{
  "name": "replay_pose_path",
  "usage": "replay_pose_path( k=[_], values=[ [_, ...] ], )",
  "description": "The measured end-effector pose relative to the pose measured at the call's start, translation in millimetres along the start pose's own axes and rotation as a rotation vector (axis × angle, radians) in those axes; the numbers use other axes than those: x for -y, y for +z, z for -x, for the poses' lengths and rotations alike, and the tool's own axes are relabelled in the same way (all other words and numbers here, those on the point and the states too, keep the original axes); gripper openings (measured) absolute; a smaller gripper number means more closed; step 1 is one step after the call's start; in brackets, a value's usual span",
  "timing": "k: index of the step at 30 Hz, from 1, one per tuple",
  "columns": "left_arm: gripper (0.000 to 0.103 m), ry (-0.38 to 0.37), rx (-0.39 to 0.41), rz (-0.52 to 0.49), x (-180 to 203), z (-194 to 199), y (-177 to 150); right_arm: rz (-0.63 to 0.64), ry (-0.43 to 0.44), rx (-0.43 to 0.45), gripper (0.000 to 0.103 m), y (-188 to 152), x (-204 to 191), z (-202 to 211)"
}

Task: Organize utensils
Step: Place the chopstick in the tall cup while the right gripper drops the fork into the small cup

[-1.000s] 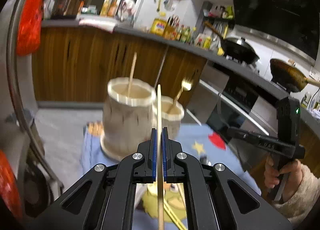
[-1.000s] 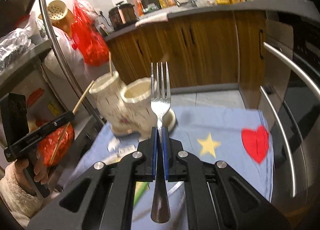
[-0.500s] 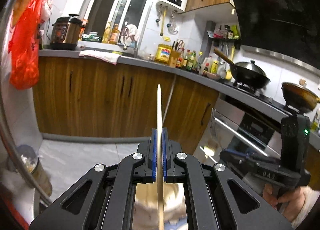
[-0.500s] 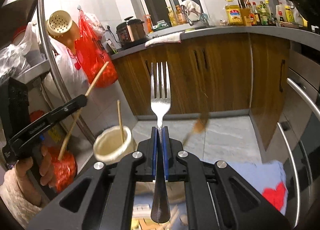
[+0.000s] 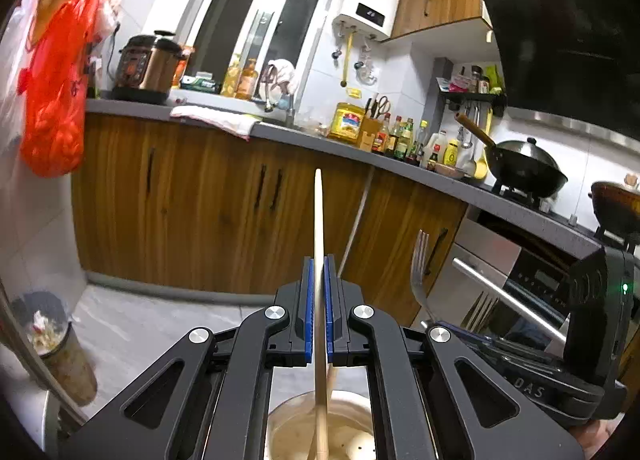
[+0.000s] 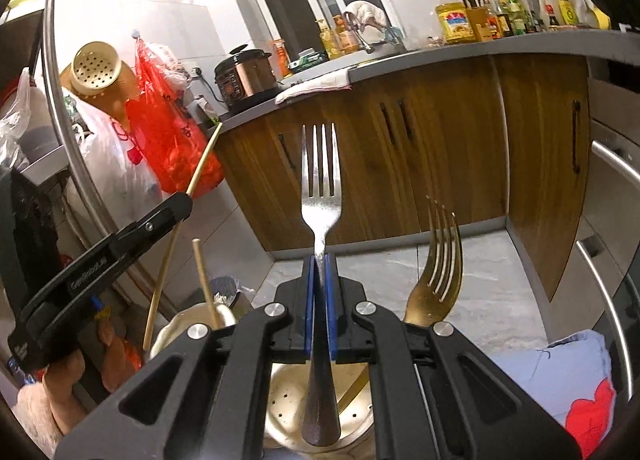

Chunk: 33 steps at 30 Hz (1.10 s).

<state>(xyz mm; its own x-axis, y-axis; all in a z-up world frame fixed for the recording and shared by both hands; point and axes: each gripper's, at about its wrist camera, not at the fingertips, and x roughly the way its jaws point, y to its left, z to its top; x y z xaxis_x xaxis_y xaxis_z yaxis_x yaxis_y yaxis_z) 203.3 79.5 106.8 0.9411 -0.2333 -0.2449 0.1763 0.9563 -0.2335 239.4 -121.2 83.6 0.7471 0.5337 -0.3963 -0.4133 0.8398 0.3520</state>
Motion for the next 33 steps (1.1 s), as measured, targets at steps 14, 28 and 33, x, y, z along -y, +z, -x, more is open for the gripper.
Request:
replay_pose_path(
  k=[14,28,33],
  values=[
    [0.005,0.038,0.052,-0.073,15.3,-1.5,-20.9,0.046,-0.014,0.026,0.005,-14.1,-3.4,-11.2],
    [0.005,-0.004,0.046,0.007,-8.5,34.2,-44.4,0.071,-0.017,0.03,0.005,-35.4,2.5,10.3],
    [0.005,0.035,0.023,-0.006,-9.8,48.5,-47.1,0.099,-0.015,0.019,0.005,-47.5,-2.8,20.2]
  ],
)
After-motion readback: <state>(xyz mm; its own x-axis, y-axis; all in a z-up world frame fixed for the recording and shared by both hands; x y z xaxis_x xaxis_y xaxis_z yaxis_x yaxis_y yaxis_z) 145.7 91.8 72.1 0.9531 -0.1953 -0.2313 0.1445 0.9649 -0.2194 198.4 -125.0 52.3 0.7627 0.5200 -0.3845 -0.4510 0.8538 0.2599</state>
